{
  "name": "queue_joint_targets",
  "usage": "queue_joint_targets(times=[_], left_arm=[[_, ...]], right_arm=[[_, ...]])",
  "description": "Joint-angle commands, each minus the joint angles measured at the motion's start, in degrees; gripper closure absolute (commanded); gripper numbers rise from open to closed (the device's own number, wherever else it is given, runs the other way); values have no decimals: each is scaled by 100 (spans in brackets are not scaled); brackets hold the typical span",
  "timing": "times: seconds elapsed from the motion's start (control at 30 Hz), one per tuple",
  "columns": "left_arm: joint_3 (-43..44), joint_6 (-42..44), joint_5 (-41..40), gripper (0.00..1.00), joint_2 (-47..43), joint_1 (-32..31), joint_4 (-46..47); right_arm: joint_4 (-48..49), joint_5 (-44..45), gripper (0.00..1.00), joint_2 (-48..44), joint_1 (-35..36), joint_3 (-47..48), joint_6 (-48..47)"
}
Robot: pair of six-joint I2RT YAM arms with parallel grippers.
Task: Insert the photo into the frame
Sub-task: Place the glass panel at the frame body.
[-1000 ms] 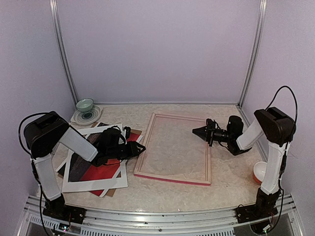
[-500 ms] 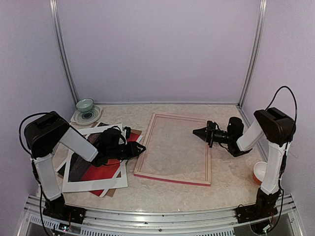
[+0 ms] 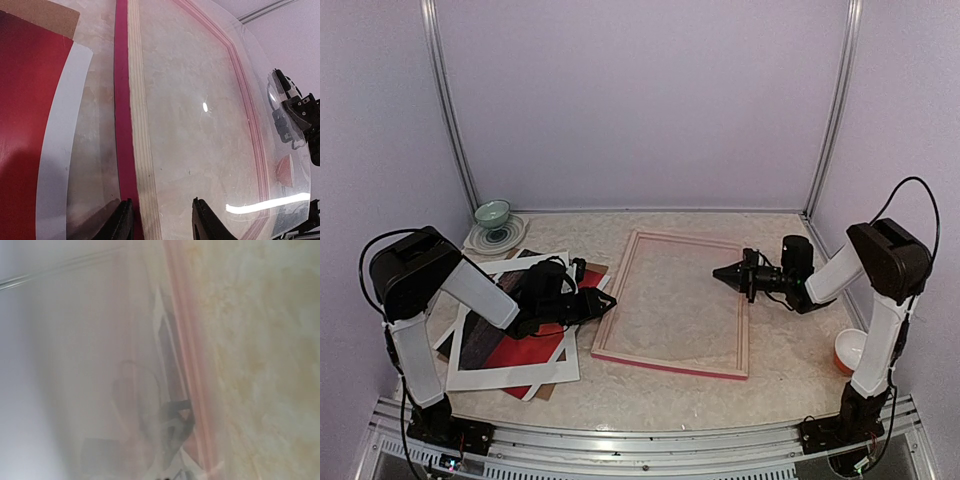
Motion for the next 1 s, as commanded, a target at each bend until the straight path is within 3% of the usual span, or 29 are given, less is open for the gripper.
queue_joint_targets(times=[0.0,0.3,0.4,0.57,0.67,0.97], left_arm=[[52,-49,154,59,37,-85,159],[68,-48,153,59,14,-115,124],[77,-44,155,58,10,-124,103],[77,-49,144,56,2,-133,89],[84,-55,145,56,6,-138,92],[62,-73,146,56,19,-151,133]], right_arm=[[-869,151,100,-226,114,67,-545],[-1288,83,99,-158,123,256,-1005],[-1645,83,85,-174,123,432,-1316],[-2511,153,51,-284,123,740,-1944],[-3027,207,42,-345,123,896,-2309],[-4400,509,24,-580,121,1348,-3323]])
